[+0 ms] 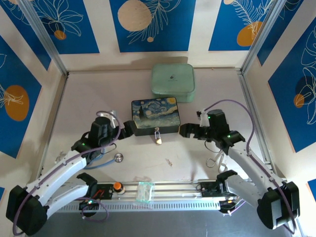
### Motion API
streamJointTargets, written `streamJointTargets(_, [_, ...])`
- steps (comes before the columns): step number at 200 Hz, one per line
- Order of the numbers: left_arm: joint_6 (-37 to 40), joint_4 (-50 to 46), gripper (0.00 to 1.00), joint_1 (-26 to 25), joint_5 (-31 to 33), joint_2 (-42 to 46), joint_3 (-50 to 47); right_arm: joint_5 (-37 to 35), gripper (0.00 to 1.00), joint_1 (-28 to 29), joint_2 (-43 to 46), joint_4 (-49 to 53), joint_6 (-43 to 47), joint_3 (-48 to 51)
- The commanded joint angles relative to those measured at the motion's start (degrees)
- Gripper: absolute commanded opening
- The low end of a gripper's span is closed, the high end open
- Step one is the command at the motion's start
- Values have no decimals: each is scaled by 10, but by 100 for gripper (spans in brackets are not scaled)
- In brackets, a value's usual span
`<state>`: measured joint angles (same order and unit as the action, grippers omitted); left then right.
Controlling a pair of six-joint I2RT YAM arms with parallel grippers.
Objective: Unlock the padlock with the key
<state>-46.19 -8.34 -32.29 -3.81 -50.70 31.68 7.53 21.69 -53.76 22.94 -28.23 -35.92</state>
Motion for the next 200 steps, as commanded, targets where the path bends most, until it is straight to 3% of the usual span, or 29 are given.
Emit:
streamJointTargets(1, [-44, -19, 99, -66, 38, -12, 9, -47, 95, 70, -4, 53, -24, -8])
streamJointTargets(12, [-56, -16, 99, -101, 58, -21, 6, -74, 92, 107, -7, 61, -37, -3])
streamJointTargets(47, [-105, 23, 99, -199, 117, -56, -12, -119, 66, 206, -41, 55, -80, 20])
streamJointTargets(87, [-151, 46, 99, -278, 158, -102, -4, -162, 58, 309, -83, 19, -125, 42])
streamJointTargets(134, [-201, 52, 99, -326, 186, -162, 8, -198, 50, 368, -141, -17, -149, 40])
streamJointTargets(200, [-261, 62, 95, -333, 221, -144, -29, -281, 38, 428, -205, 14, -187, 20])
